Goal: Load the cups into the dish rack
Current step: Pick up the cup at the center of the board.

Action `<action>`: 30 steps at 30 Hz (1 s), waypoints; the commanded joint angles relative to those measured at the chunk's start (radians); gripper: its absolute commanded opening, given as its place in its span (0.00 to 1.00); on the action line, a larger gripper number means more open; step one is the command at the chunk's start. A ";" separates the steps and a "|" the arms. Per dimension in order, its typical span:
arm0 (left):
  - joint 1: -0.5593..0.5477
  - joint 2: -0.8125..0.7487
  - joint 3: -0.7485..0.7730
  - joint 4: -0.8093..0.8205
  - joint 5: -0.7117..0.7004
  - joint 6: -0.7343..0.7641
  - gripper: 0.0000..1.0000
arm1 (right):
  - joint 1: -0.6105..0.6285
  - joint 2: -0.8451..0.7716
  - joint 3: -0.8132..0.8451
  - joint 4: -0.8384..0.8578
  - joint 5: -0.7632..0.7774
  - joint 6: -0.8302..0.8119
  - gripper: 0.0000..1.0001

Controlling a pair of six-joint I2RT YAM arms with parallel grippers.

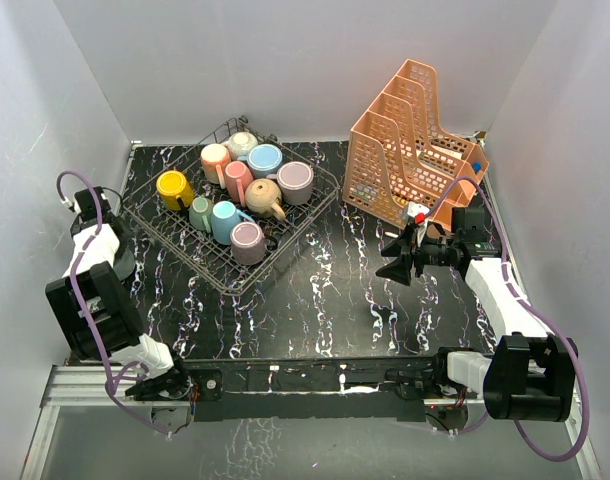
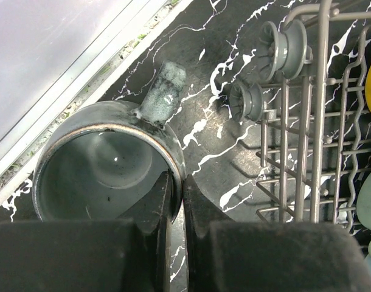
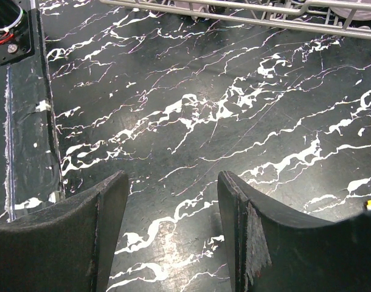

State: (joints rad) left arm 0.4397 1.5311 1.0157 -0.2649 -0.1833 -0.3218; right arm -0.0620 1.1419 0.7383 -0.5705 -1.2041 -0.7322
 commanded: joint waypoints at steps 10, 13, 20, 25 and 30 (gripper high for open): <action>0.007 -0.181 -0.029 -0.071 0.018 0.010 0.00 | -0.010 -0.015 0.018 0.001 -0.044 -0.030 0.63; 0.007 -0.273 -0.057 -0.091 0.016 -0.002 0.00 | -0.010 -0.016 0.019 -0.003 -0.050 -0.033 0.63; 0.007 -0.490 -0.074 -0.146 0.051 -0.072 0.00 | -0.009 -0.016 0.021 -0.013 -0.066 -0.039 0.63; 0.007 -0.593 -0.044 -0.177 0.139 -0.152 0.00 | -0.010 -0.018 0.021 -0.019 -0.080 -0.045 0.63; 0.004 -0.635 0.020 -0.186 0.314 -0.222 0.00 | -0.009 -0.020 0.021 -0.022 -0.085 -0.048 0.63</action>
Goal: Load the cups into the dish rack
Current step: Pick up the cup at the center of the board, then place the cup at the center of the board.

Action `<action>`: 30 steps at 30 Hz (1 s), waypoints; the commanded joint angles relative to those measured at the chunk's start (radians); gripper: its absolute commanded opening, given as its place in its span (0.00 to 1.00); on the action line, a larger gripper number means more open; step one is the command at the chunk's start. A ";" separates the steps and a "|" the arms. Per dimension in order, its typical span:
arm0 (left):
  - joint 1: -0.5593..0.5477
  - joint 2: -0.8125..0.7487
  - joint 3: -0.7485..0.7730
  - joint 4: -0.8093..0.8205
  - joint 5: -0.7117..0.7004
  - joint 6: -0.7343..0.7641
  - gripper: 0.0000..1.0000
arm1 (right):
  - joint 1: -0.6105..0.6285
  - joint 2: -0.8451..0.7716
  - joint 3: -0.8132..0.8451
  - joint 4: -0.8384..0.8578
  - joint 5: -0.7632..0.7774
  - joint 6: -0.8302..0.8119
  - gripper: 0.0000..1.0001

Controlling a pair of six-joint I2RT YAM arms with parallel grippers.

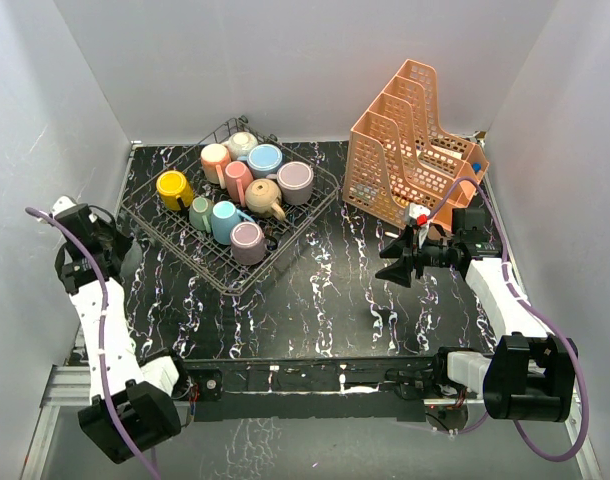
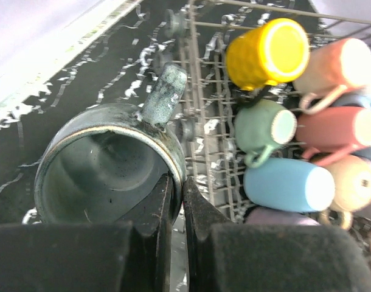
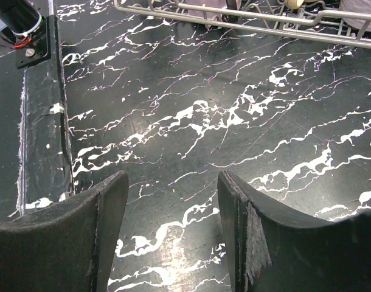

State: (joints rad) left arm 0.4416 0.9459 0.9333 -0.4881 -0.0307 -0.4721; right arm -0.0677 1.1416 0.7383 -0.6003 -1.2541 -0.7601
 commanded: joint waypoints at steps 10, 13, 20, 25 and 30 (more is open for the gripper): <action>-0.193 -0.039 0.183 0.188 0.393 -0.222 0.00 | -0.004 -0.013 0.024 0.008 -0.030 -0.019 0.63; -0.321 -0.019 0.207 0.206 0.385 -0.235 0.00 | -0.004 -0.007 0.028 0.009 -0.027 -0.019 0.63; -0.648 0.025 0.211 0.296 0.331 -0.253 0.00 | -0.004 0.001 0.030 0.035 0.001 0.018 0.62; -0.929 0.104 0.229 0.350 0.214 -0.181 0.00 | -0.013 0.015 0.028 0.127 0.089 0.126 0.62; -1.182 0.263 0.283 0.363 0.152 -0.059 0.00 | -0.045 0.024 0.025 0.194 0.173 0.218 0.62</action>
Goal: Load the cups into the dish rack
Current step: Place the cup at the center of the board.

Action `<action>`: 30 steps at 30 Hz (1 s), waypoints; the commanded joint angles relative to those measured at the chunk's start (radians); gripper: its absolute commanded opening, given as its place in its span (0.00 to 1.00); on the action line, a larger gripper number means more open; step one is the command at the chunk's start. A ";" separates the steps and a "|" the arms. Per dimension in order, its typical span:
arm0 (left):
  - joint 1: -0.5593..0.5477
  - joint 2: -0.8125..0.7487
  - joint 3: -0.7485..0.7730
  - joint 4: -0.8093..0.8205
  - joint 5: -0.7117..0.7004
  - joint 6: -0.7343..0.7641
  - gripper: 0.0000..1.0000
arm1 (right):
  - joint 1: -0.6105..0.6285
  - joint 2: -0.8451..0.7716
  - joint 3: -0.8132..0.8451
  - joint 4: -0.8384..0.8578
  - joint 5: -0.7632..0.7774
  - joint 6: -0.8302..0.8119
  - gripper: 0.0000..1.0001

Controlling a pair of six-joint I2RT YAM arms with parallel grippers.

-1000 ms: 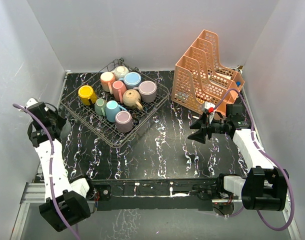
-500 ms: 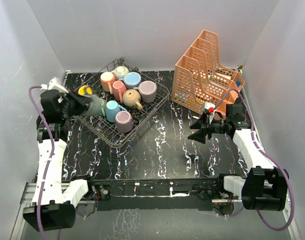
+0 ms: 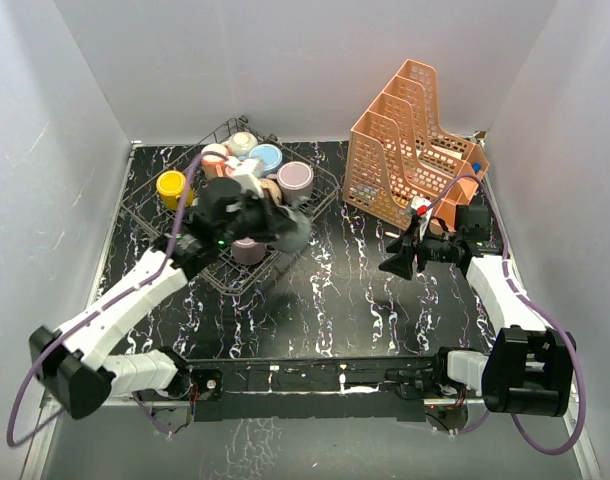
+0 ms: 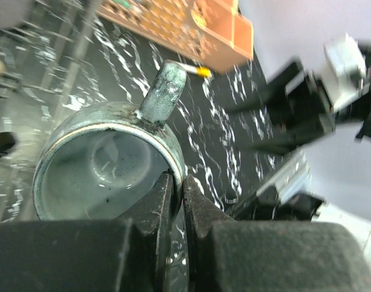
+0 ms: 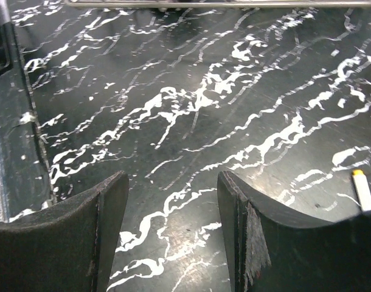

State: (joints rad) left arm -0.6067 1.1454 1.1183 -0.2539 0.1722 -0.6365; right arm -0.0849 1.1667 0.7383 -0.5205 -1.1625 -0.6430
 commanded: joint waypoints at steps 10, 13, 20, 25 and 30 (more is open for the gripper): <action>-0.301 0.368 0.223 0.061 0.004 0.410 0.00 | -0.104 0.001 -0.001 0.240 0.252 0.277 0.63; -0.303 0.409 0.229 0.041 0.023 0.482 0.00 | -0.125 0.029 0.002 0.240 0.194 0.300 0.63; -0.312 0.492 0.271 -0.020 0.118 0.652 0.00 | -0.144 0.090 0.014 0.224 0.084 0.320 0.63; -0.314 0.546 0.295 -0.078 0.229 0.825 0.00 | -0.144 0.093 0.019 0.217 0.079 0.315 0.63; -0.314 0.588 0.322 -0.157 0.272 1.027 0.00 | -0.147 0.085 0.016 0.217 0.078 0.313 0.63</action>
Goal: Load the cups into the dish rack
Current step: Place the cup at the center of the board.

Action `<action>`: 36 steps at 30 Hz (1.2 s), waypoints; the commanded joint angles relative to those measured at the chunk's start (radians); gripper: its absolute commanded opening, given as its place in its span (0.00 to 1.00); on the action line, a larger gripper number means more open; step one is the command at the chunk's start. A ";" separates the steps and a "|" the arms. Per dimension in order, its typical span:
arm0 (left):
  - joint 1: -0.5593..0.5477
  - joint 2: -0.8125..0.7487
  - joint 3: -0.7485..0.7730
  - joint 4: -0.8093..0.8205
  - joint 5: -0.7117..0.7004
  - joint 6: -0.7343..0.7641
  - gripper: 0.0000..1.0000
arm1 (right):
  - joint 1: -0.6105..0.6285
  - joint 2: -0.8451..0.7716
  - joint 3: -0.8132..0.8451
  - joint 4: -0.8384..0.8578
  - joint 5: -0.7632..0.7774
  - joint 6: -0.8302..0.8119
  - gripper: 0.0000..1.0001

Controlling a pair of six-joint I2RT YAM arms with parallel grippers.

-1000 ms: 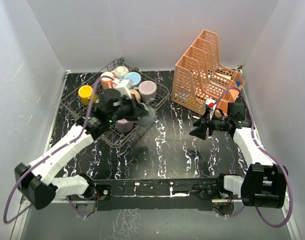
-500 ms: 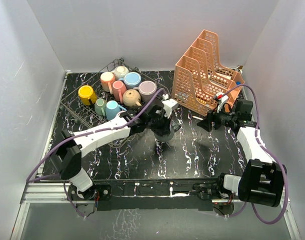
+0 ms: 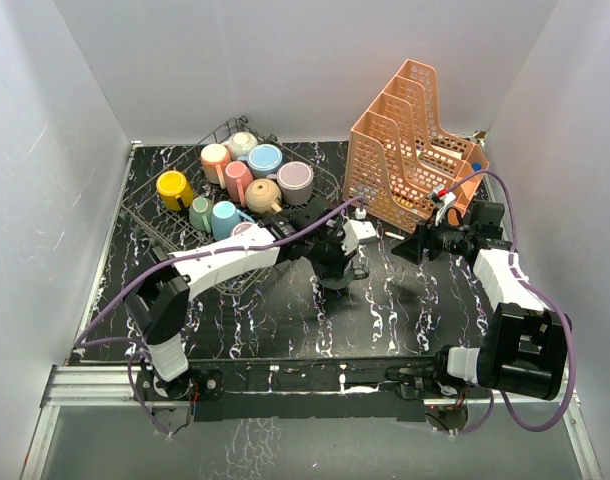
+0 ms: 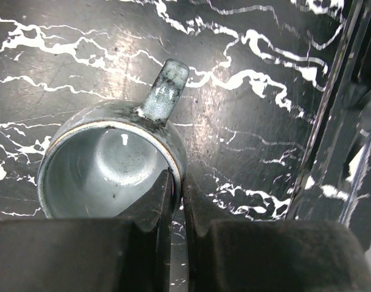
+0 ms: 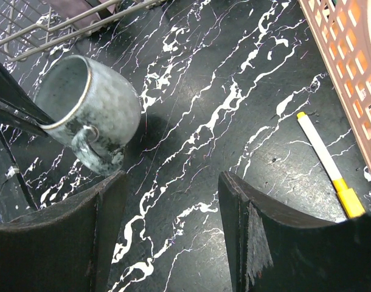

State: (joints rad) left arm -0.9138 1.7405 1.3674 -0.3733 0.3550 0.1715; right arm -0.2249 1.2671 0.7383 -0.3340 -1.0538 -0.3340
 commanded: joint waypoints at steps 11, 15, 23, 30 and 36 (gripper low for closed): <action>-0.007 0.043 0.080 -0.126 0.117 0.519 0.00 | -0.010 -0.012 0.022 0.023 -0.034 -0.002 0.63; -0.008 0.058 0.074 -0.136 0.096 0.529 0.00 | -0.010 -0.013 0.023 0.023 -0.033 -0.003 0.63; -0.007 0.010 0.026 -0.063 0.049 0.480 0.35 | -0.013 -0.011 0.024 0.018 -0.034 -0.006 0.63; -0.007 -0.062 0.052 -0.084 0.082 0.457 0.46 | -0.016 -0.012 0.027 0.015 -0.035 -0.010 0.63; -0.007 -0.035 0.188 -0.163 0.115 0.295 0.59 | -0.016 -0.010 0.032 0.011 -0.034 -0.011 0.63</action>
State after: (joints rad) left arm -0.9184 1.7523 1.4452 -0.4793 0.4107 0.5724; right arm -0.2321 1.2671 0.7383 -0.3389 -1.0695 -0.3363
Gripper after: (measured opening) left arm 0.572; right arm 0.634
